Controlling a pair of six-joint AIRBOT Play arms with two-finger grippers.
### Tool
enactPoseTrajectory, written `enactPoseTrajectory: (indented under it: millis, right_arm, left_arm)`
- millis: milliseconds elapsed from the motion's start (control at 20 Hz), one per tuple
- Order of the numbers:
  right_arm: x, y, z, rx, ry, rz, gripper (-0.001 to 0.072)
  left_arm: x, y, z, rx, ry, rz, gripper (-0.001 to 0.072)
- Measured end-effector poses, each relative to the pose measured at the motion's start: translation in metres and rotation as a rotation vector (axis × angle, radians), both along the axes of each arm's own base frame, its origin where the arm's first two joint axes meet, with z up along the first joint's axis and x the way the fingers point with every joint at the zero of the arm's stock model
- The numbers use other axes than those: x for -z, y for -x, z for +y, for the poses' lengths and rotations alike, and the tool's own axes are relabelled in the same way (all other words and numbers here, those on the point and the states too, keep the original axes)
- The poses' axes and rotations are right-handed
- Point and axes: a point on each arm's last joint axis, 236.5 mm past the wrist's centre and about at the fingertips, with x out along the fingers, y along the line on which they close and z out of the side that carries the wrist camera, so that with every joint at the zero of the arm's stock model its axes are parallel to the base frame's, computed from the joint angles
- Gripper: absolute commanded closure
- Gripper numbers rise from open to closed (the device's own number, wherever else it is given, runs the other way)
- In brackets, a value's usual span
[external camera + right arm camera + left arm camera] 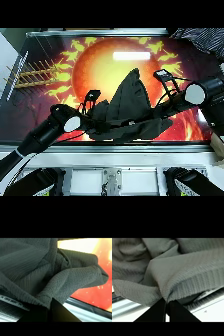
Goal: Fold the clothes and pants, and hang the long-sleeved shirts on hangers.
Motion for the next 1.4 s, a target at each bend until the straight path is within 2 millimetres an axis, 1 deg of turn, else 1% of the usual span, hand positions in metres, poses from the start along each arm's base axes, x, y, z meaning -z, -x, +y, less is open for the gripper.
enactPoseTrajectory:
  millis: [200,300,650,700,750,800,850,1000,1200,1300,1400]
  right_arm:
    - [0.016,0.01,0.002,0.048,-0.044,0.057,0.0692]
    - [0.02,0.015,0.003,0.075,-0.057,0.072,0.0692]
    - [0.024,0.015,0.006,0.109,-0.081,0.07,0.0691]
    - [0.024,0.015,0.006,0.109,-0.08,0.071,0.0691]
    - [0.024,0.015,0.006,0.11,-0.081,0.071,0.0691]
    - [0.024,0.015,0.006,0.111,-0.081,0.07,0.0691]
    - [0.024,0.015,0.006,0.113,-0.081,0.071,0.0691]
    - [0.024,0.014,0.006,0.113,-0.084,0.07,0.0691]
    - [0.024,0.014,0.007,0.113,-0.085,0.07,0.069]
    - [0.024,0.014,0.007,0.113,-0.085,0.07,0.069]
    - [0.024,0.015,0.007,0.113,-0.086,0.07,0.069]
  left_arm:
    - [0.007,0.007,0.001,-0.035,0.048,0.001,0.069]
    - [0.01,0.008,0.0,-0.044,0.065,0.005,0.069]
    - [0.019,-0.006,-0.015,-0.068,0.102,-0.007,0.0689]
    - [0.018,-0.008,-0.017,-0.062,0.102,-0.009,0.0663]
    - [0.017,-0.009,-0.019,-0.047,0.098,-0.01,0.0374]
    - [0.015,-0.01,-0.021,-0.033,0.093,-0.01,0.0051]
    - [0.011,-0.009,-0.022,-0.012,0.084,-0.006,-0.0008]
    - [-0.007,-0.008,-0.028,0.034,0.106,-0.015,-0.0008]
    - [-0.049,-0.011,-0.033,0.061,0.173,-0.092,-0.0008]
    - [-0.069,-0.017,-0.027,0.051,0.197,-0.138,-0.0008]
    - [-0.084,-0.028,-0.01,0.005,0.208,-0.173,-0.0008]
